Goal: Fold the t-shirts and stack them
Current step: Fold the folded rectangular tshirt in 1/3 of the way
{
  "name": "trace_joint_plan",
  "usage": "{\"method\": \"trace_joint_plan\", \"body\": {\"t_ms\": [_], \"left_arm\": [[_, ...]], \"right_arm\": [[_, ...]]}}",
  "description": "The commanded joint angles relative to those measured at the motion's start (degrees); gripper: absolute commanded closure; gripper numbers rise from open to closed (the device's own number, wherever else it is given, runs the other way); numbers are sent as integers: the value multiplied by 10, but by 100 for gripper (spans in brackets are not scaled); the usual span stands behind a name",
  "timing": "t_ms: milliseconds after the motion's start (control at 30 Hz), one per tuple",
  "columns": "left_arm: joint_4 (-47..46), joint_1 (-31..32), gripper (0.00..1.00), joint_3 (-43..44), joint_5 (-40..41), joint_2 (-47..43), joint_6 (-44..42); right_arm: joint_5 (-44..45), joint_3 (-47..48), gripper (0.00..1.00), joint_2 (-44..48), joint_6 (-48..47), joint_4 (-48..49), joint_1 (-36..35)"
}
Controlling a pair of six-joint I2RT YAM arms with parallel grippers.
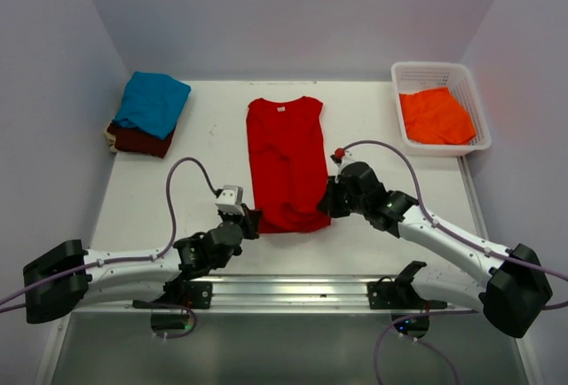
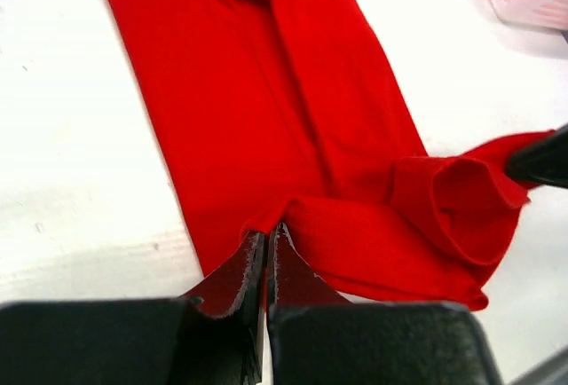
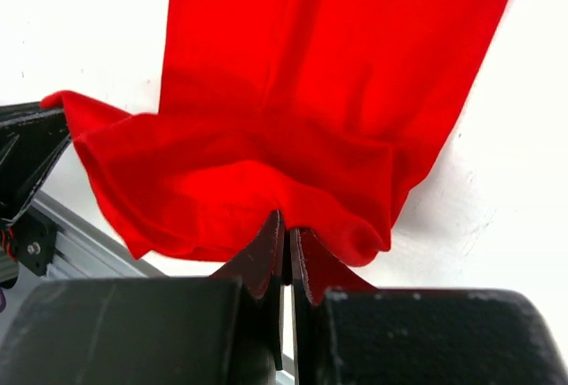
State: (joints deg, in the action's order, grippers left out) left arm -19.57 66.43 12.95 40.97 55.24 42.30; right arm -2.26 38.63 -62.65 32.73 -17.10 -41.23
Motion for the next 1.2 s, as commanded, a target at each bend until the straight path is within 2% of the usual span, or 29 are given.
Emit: {"method": "trace_joint_plan", "body": {"t_ms": [0,167,300,533,667,967,1133,1167], "left_arm": [[-122,-27,100,1,29,3,-64],[-137,-80,100,8,5,-15,-95],[-180,-129,100,21,-41,10,-116],[-251,-235,100,90,-156,168,-134],[-271,-282,100,125,-217,223,-135],[-288,-358,100,184,-301,318,-126],[-286,-396,100,255,-346,413,-123],[-285,-403,100,289,-365,429,-122]], "right_arm": [[35,46,100,-5,-27,24,-2],[70,86,100,-23,-54,10,1],[74,141,100,-87,-71,10,20],[70,212,100,-190,-81,41,63],[60,234,100,-243,-79,49,82],[31,263,100,-301,-83,65,132],[25,371,100,-413,-85,64,173],[11,400,91,-443,-84,59,179]]}}
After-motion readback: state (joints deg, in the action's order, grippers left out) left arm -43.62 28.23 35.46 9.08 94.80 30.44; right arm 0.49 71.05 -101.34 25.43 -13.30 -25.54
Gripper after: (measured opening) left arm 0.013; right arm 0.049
